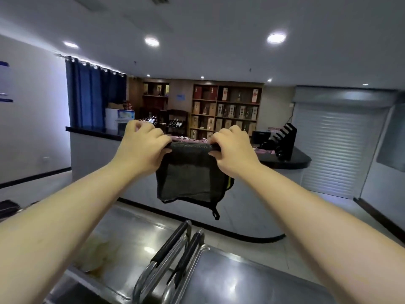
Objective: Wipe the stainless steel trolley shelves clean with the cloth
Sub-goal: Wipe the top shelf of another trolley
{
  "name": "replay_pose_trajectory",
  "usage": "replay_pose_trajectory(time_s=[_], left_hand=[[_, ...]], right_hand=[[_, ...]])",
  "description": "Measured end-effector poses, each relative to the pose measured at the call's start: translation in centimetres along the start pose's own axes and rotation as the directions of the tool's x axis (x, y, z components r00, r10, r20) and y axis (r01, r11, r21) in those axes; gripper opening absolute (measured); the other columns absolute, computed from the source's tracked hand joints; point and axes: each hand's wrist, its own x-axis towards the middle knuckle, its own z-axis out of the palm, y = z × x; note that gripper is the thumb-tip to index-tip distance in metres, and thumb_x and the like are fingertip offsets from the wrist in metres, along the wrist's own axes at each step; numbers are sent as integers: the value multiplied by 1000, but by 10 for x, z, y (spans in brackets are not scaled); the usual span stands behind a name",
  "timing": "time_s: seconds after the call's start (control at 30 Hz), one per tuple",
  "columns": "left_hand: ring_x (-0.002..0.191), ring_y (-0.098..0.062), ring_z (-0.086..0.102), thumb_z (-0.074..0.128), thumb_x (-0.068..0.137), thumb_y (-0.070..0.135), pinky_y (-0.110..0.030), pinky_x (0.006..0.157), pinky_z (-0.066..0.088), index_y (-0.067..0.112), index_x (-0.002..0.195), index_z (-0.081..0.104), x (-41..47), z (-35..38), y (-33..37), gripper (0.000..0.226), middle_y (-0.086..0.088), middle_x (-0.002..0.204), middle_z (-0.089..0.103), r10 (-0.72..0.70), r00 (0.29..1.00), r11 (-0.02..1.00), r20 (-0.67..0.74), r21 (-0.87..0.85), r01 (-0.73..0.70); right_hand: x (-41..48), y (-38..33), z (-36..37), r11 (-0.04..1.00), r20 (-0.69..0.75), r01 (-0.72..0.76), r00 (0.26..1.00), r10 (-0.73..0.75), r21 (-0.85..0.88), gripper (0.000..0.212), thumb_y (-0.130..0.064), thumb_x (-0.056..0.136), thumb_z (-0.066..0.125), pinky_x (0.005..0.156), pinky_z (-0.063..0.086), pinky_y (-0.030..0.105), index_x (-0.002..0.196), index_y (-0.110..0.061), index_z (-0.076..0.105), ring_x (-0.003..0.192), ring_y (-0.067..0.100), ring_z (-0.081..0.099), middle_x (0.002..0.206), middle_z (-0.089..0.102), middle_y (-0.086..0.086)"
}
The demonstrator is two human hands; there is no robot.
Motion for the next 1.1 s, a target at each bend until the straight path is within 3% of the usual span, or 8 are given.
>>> replay_pose_trajectory(time_s=[0.23,0.33,0.47,0.7,0.8,0.93,1.1], left_hand=[[87,-34,63,78,81,21,-41,82,26,11,93,74,-57,39,-116,16,-9,89,71,48,996,999,74,-2,-48],[96,-32,60,72,87,26,-41,85,27,16,99,74,-83,67,-168,16,-4,95,71,-6,993,999,122,-30,10],[93,-26,57,65,90,30,-42,82,28,21,98,72,-110,112,-231,14,1,92,69,-17,987,1000,160,8,16],[93,-26,58,66,90,29,-42,85,34,22,98,70,-146,195,-307,11,0,93,68,-45,970,999,237,36,37],[89,-26,58,68,88,29,-41,83,35,22,95,71,-160,228,-330,10,0,89,67,-47,962,998,270,53,34],[83,-24,58,71,86,30,-38,78,33,22,90,71,-183,273,-361,9,2,84,68,-73,955,997,289,36,65],[81,-23,59,67,89,29,-40,78,38,20,94,71,-219,337,-385,11,2,87,68,-34,918,997,396,-46,56]], right_hand=[[54,-89,76,998,48,29,999,-26,-60,21,-28,87,67,76,39,39,104,-16,64,95,25,47,101,65,2],[84,-128,121,997,111,21,994,-13,-70,21,-31,89,65,82,40,39,106,-19,63,101,23,46,106,64,-1],[124,-166,185,999,159,-20,987,28,-51,19,-34,92,60,86,41,39,106,-22,60,101,21,45,104,62,-3],[179,-191,293,995,185,80,980,-68,-59,22,-39,95,50,87,36,34,104,-22,62,101,18,45,100,61,-5],[197,-196,340,996,185,88,979,-89,16,20,-36,94,54,91,36,33,101,-20,63,101,19,45,99,62,-4],[216,-208,401,986,242,45,967,-83,160,18,-30,93,57,89,39,32,100,-15,64,102,20,45,99,62,0],[220,-218,471,982,334,-42,942,-23,186,20,-29,94,55,90,40,34,103,-14,63,105,21,45,102,62,1]])
